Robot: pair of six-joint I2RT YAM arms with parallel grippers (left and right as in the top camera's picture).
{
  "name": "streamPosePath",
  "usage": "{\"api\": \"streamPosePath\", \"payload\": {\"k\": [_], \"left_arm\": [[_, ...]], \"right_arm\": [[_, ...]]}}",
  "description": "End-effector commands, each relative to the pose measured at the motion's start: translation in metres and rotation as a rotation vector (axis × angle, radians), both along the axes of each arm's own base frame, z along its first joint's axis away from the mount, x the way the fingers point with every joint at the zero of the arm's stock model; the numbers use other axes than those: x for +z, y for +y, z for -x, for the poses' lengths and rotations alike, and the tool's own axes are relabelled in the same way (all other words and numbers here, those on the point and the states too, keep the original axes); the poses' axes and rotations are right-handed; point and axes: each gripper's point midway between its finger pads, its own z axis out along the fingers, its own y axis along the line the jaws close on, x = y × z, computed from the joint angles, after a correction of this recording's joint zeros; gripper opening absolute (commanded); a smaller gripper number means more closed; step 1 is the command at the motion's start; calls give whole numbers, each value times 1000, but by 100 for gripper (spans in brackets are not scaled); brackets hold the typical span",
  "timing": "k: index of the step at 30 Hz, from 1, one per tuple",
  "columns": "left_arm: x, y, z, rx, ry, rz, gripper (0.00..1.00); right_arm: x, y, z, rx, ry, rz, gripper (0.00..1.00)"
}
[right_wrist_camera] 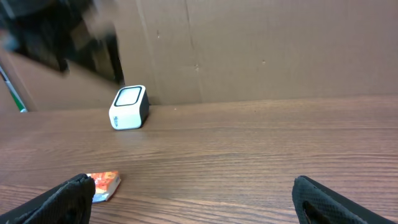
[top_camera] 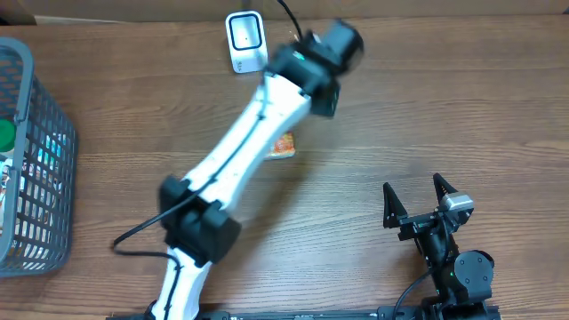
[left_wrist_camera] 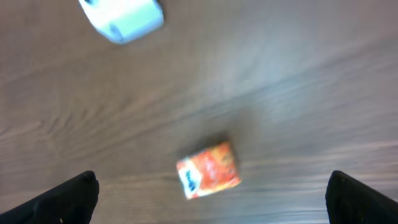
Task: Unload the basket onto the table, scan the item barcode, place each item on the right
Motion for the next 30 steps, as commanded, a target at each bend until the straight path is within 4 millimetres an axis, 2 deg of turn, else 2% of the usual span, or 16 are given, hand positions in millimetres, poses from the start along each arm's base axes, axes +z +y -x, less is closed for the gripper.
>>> {"api": "streamPosePath", "payload": {"k": [1,3,4,7,9,13,14,15,16,21,25,30], "left_arm": [[110,7,9,-69,-94,369,99],[141,24,14,-133,-137,417,100],[157,43,16,-116,-173,415,99],[190,110,23,51,-259,407,98],[207,158,35,180,-302,414,96],[226,252,64,433,-369,394,89],[227,281,75,527,-381,388,87],[227,298,81,587,-386,388,87],[226,323,91,679,-393,387,88],[210,408,124,964,-388,355,98],[186,449,137,1103,-335,341,99],[156,485,152,1250,-265,308,100]], "right_arm": [[-2,-1,0,-5,-4,-3,100],[-2,-1,0,-5,-4,-3,100],[-2,-1,0,-5,-4,-3,100],[-2,-1,0,-5,-4,-3,100],[-2,-1,0,-5,-4,-3,100],[-2,-1,0,-5,-4,-3,100],[-2,-1,0,-5,-4,-3,100],[-2,-1,0,-5,-4,-3,100],[-2,-1,0,-5,-4,-3,100],[-2,-1,0,-5,-4,-3,100],[-2,-1,0,-5,-4,-3,100],[-2,-1,0,-5,-4,-3,100]]}}
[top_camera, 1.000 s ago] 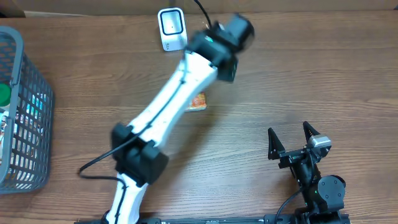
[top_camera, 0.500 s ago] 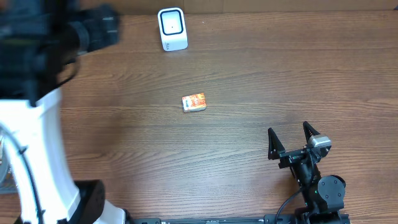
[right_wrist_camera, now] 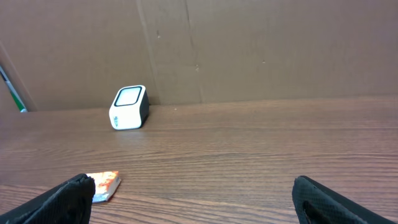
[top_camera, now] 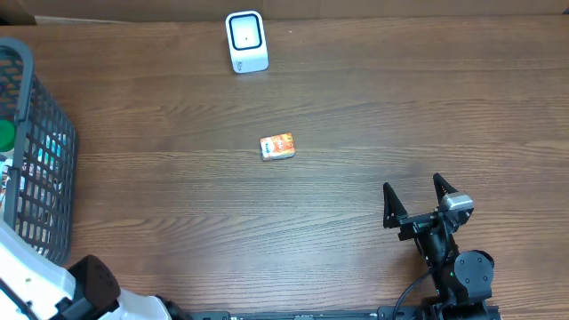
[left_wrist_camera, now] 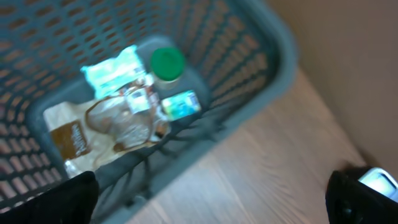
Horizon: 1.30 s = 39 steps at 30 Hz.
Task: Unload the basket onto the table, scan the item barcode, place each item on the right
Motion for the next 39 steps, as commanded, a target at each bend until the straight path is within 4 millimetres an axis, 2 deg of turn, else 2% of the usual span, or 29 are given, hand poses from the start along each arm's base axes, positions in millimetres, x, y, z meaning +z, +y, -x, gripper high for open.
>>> {"api": "streamPosePath", "payload": {"k": [1,8,12,15,20,25,27,30,35,39], "left_arm": [[-30,28,9,116,72,48,100],[-85,57,14,185,150,120,100],[-125,76,29,236,208,163,100],[-154,88,48,270,286,171,100],[-199,104,70,218,414,151,99],[-239,107,72,80,495,141,97],[-247,107,69,39,509,134,100],[-261,107,66,-43,537,110,100],[-290,96,63,-255,594,135,97],[-310,93,63,-317,635,171,98]], "right_arm": [[-2,-1,0,-5,-4,-4,100],[-2,-1,0,-5,-4,-3,100],[-2,-1,0,-5,-4,-4,100],[-2,-1,0,-5,-4,-4,100],[-2,-1,0,-5,-4,-4,100],[-2,-1,0,-5,-4,-4,100],[-2,-1,0,-5,-4,-4,100],[-2,-1,0,-5,-4,-4,100],[-2,-1,0,-5,-4,-4,100],[-2,-1,0,-5,-4,-4,100]]}}
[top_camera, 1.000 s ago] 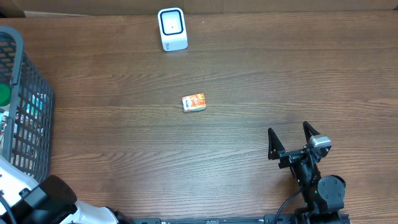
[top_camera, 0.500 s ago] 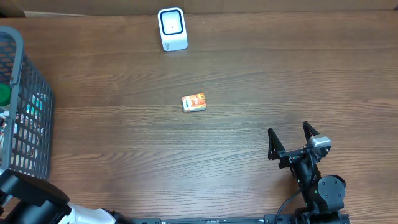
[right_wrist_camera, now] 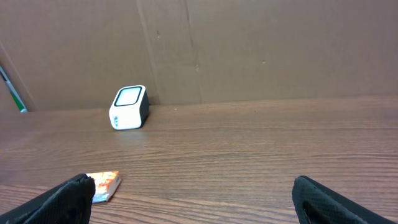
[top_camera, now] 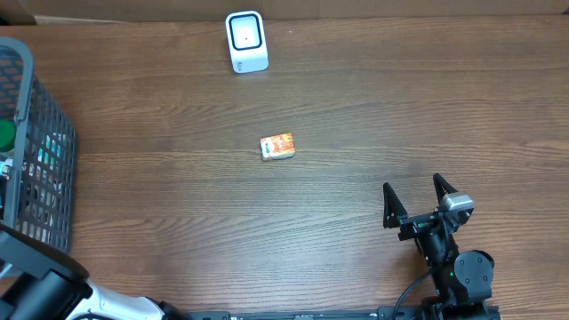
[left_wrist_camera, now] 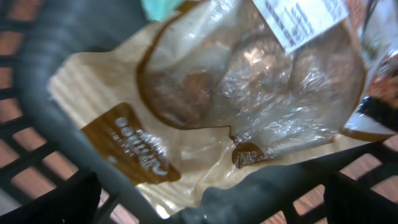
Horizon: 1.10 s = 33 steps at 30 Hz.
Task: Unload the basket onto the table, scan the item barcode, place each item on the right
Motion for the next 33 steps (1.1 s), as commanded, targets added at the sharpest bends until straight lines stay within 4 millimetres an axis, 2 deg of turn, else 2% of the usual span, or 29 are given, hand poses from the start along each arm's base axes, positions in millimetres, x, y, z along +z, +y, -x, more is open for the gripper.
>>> {"api": "streamPosePath", "payload": {"k": [1,13,18,21,22,26,30,32,33], "left_arm": [[-29,-9,-3,-142,60,73,99],[-74,-11,0,-184,149,148,100],[-79,-9,-3,-184,145,144,98],[-79,-7,-3,-171,140,138,82],[-79,-7,-4,-161,138,136,70],[-79,-7,-4,-158,138,136,43],[-79,-7,-4,-151,136,136,23],[-79,-7,-4,-150,136,136,4],[-79,-7,-4,-145,136,136,4]], "right_arm": [[-2,-1,0,-5,-4,-3,100],[-2,-1,0,-5,-4,-3,100],[-2,-1,0,-5,-4,-3,100],[-2,-1,0,-5,-4,-3,100],[-2,-1,0,-5,-4,-3,100],[-2,-1,0,-5,-4,-3,100],[-2,-1,0,-5,-4,-3,100],[-2,-1,0,-5,-4,-3,100],[-2,-1,0,-5,-4,-3,100]]}}
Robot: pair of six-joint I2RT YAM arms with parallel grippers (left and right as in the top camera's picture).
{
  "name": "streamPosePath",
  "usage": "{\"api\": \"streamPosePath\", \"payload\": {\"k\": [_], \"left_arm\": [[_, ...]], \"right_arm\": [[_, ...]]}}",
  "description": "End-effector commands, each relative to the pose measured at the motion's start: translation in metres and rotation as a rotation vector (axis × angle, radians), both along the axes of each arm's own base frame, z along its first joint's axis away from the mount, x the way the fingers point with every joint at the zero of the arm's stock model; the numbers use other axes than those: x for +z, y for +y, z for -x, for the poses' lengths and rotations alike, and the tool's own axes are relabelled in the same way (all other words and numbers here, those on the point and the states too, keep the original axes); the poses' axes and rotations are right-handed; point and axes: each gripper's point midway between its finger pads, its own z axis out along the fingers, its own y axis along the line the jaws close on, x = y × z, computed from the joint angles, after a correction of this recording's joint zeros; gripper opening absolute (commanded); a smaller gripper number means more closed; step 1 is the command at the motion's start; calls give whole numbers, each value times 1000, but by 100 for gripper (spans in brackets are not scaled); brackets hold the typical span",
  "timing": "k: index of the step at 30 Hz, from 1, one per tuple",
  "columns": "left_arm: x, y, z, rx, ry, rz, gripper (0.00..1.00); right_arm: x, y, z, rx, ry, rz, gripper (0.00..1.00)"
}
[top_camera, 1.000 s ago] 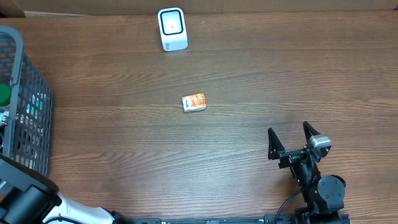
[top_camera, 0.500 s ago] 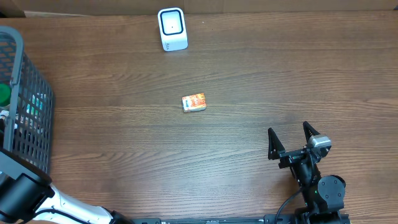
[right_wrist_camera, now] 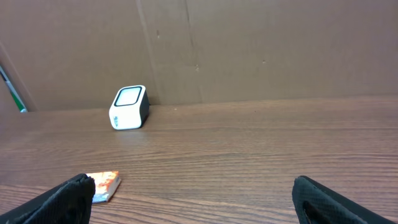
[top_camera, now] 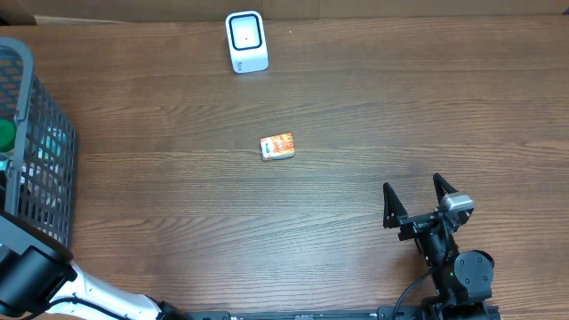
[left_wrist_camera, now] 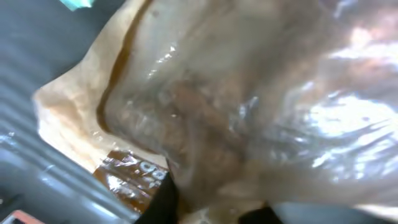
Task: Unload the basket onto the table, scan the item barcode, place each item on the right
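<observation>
A clear and tan plastic bag (left_wrist_camera: 236, 106) with brown printing fills the left wrist view. My left gripper (left_wrist_camera: 211, 208) is down inside the grey basket (top_camera: 46, 133), its two dark fingertips pinching the bag's lower edge. Overhead, only the left arm (top_camera: 36, 276) shows at the bottom left, and the gripper itself is hidden by the basket. The white scanner (top_camera: 246, 40) stands at the back of the table and shows again as the scanner (right_wrist_camera: 129, 107) in the right wrist view. My right gripper (top_camera: 415, 200) rests open at the front right, holding nothing.
A small orange packet (top_camera: 277, 146) lies flat mid-table, and the same packet (right_wrist_camera: 104, 186) sits beside my right gripper's left finger. The basket holds a green-capped item (top_camera: 5, 133) and other packets. A brown cardboard wall (right_wrist_camera: 249, 50) runs behind the table.
My left gripper was wide open just above the bag in the basket. Now its fingers are drawn close together on the bag's edge, with the camera much nearer. The right arm is unchanged.
My left gripper was open over the orange packet lying near the scanner. Then it was above the basket at the left, looking down on its contents. Then it hung open close over the clear bag, and now it is shut on that bag.
</observation>
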Motion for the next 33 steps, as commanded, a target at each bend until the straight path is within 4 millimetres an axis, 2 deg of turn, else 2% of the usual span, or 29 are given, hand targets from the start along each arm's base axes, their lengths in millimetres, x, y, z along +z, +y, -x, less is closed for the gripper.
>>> {"api": "streamPosePath", "payload": {"k": [1,11,15,24,33], "left_arm": [[-19,-12,-6,11,-14,66,4],[-14,-13,-6,46,-13,69,4],[-2,-10,-8,90,-20,62,4],[50,3,-18,292,-71,17,4],[54,-4,-18,373,-71,29,4]], "right_arm": [[-2,-1,0,-6,-4,-4,100],[-2,-1,0,-6,-4,-4,100],[-2,-1,0,-6,-4,-4,100],[-2,-1,0,-6,-4,-4,100],[-2,-1,0,-6,-4,-4,100]]}}
